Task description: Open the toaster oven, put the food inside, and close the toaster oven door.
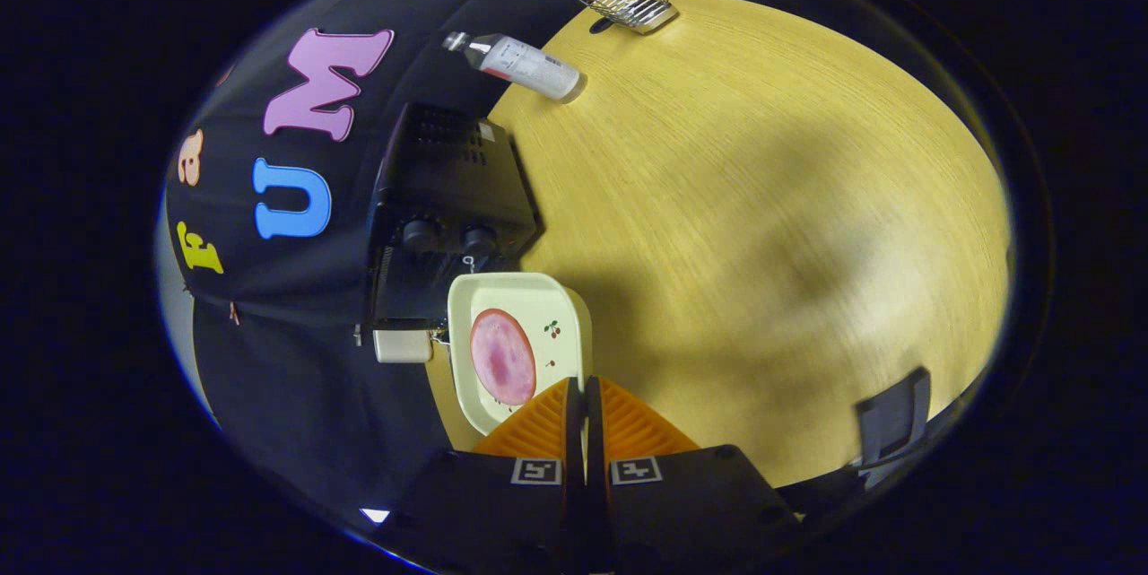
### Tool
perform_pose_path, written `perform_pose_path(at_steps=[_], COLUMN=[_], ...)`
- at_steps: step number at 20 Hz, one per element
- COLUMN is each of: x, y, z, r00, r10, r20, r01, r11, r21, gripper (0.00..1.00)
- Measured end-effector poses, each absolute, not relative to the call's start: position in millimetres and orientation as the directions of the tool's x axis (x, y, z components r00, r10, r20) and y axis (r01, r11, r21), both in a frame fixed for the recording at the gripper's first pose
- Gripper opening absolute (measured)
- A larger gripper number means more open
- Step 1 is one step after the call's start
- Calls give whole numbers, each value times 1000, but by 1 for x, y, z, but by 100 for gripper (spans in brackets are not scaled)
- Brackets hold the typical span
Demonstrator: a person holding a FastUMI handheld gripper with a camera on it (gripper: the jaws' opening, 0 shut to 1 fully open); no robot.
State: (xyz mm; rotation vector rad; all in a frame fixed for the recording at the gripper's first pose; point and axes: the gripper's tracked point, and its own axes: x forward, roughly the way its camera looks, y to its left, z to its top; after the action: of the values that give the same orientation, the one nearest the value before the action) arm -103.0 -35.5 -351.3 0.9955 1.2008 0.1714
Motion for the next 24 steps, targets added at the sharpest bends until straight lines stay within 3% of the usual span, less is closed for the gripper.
perform_pose_path(at_steps=[11, 18, 24], x=[-112, -74, -26], y=[107, 163, 186], z=[-319, -331, -339], r00=[492, 533, 567], r10=[525, 413, 300], r20=[-695, -739, -767], r01=[488, 587, 704], r11=[495, 448, 307], r21=[719, 674, 641], gripper=[6, 6, 6])
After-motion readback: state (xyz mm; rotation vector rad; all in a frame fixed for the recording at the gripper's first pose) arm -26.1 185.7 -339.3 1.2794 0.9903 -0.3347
